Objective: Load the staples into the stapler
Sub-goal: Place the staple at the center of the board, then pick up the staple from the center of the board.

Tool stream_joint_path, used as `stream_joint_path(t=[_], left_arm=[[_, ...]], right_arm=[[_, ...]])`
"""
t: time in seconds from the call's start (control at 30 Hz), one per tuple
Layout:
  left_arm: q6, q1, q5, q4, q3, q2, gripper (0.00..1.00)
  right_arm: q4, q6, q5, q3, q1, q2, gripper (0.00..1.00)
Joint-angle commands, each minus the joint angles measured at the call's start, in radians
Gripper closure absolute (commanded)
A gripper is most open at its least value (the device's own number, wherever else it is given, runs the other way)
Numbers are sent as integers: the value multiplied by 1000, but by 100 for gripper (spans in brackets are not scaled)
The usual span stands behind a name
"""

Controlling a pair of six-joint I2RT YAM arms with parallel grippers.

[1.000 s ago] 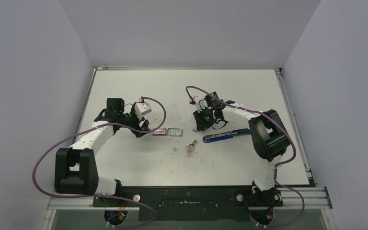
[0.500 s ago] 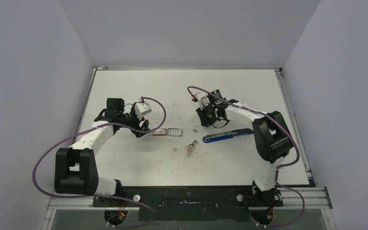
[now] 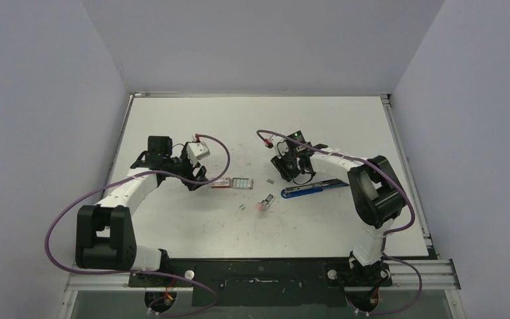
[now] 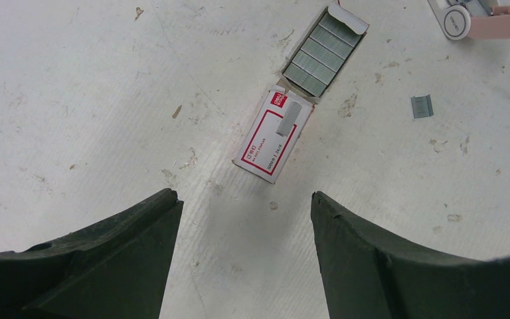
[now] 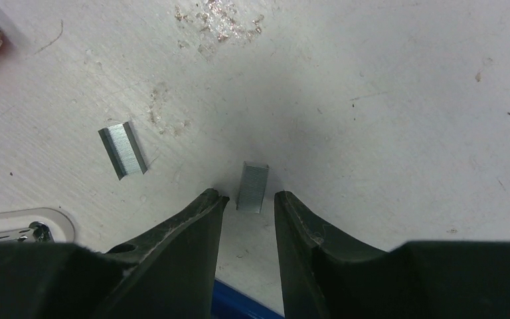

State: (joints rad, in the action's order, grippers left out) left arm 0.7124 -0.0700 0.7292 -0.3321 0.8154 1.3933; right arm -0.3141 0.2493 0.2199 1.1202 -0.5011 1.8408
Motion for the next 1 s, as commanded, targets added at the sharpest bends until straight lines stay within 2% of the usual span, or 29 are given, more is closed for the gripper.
stream_joint_path(t=[0.0, 0.2, 0.43, 0.97], left_arm=[[-10, 6, 26, 36, 22, -32, 30], [-12, 6, 26, 36, 20, -36, 30], [-7, 6, 20, 36, 9, -51, 30], [-4, 6, 18, 36, 5, -50, 30]], right_arm=[[28, -26, 6, -3, -1, -66, 62], [14, -60, 29, 16, 14, -63, 58], [3, -73, 62, 24, 30, -30, 64], [18, -48, 109, 7, 46, 6, 70]])
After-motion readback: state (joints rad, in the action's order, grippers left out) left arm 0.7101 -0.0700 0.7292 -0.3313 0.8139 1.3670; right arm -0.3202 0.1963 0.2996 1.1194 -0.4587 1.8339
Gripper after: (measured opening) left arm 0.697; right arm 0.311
